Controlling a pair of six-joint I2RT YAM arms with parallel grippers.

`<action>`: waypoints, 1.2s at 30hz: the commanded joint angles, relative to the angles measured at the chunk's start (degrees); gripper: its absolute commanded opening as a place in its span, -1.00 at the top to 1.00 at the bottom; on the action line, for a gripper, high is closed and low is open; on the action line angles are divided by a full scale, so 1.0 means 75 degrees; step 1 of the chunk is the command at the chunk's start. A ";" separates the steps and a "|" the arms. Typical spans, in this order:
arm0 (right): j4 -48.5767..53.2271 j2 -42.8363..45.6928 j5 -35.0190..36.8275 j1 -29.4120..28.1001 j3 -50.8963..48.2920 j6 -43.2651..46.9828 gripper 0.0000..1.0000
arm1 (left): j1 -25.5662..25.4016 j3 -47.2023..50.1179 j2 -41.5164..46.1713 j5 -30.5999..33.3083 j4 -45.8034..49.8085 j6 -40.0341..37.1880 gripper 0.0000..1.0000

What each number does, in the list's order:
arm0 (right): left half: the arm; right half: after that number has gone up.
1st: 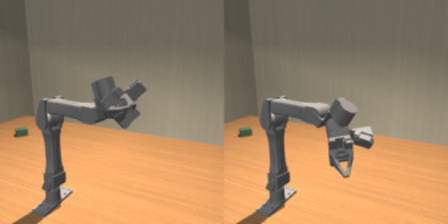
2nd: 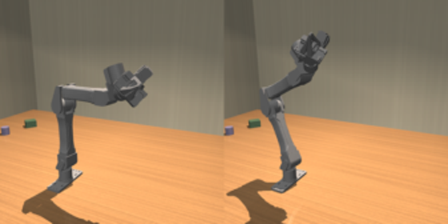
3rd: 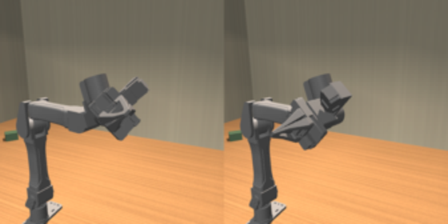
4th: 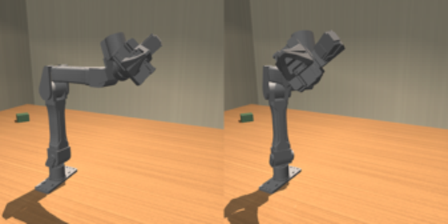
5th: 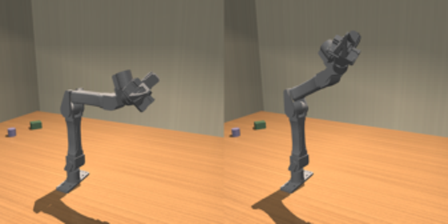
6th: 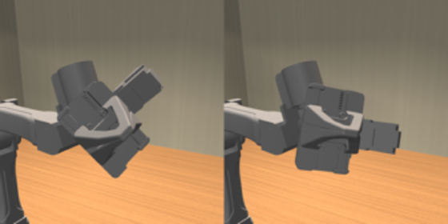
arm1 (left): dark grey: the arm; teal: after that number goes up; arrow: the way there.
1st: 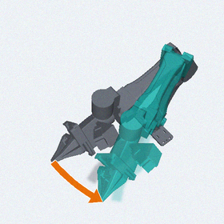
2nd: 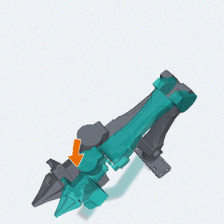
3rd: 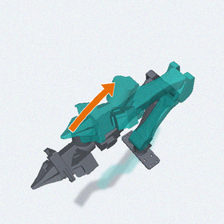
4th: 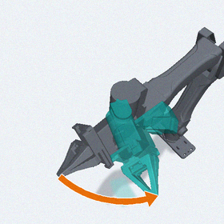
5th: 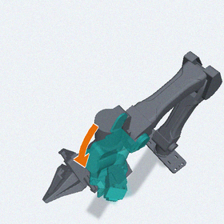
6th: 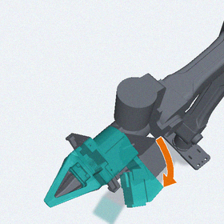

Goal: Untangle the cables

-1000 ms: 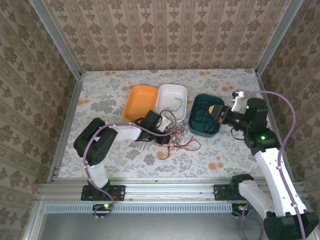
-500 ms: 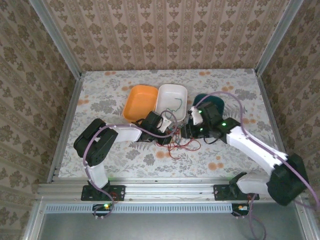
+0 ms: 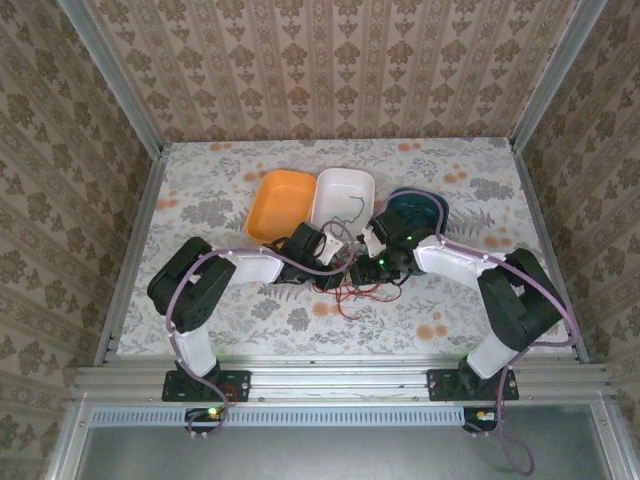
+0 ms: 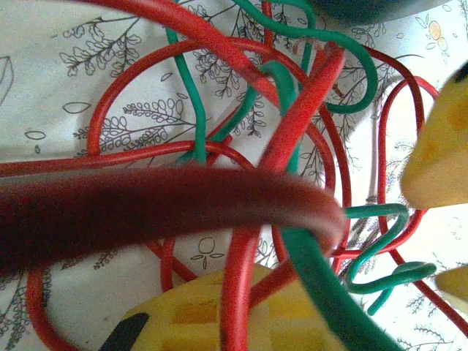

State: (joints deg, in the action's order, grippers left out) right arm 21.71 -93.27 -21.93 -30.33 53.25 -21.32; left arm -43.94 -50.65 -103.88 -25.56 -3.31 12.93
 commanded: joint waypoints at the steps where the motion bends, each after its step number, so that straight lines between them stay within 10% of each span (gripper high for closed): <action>1: -0.0458 -0.0290 0.0053 -0.0035 0.0244 0.0063 0.25 | -0.0098 0.0296 -0.0399 0.0292 0.1052 0.0034 1.00; 12: -0.0998 0.0439 -0.0519 -0.0023 -0.0265 0.0126 0.97 | -0.0094 0.0180 -0.0552 0.0475 0.1068 0.0092 1.00; 25: -0.1272 0.4651 -0.2522 0.1942 -0.1101 -0.0811 1.00 | -0.0058 0.0270 -0.0896 0.0596 0.0995 0.0151 1.00; 36: -0.2417 0.5210 -0.4019 0.3537 -0.0737 -0.2278 1.00 | -0.0059 0.0279 -0.1090 0.0625 0.0992 0.0077 1.00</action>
State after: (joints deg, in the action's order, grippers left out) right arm 11.42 -56.18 -46.13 -5.63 45.34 -33.71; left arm -43.94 -51.90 -106.15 -26.81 -5.85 13.34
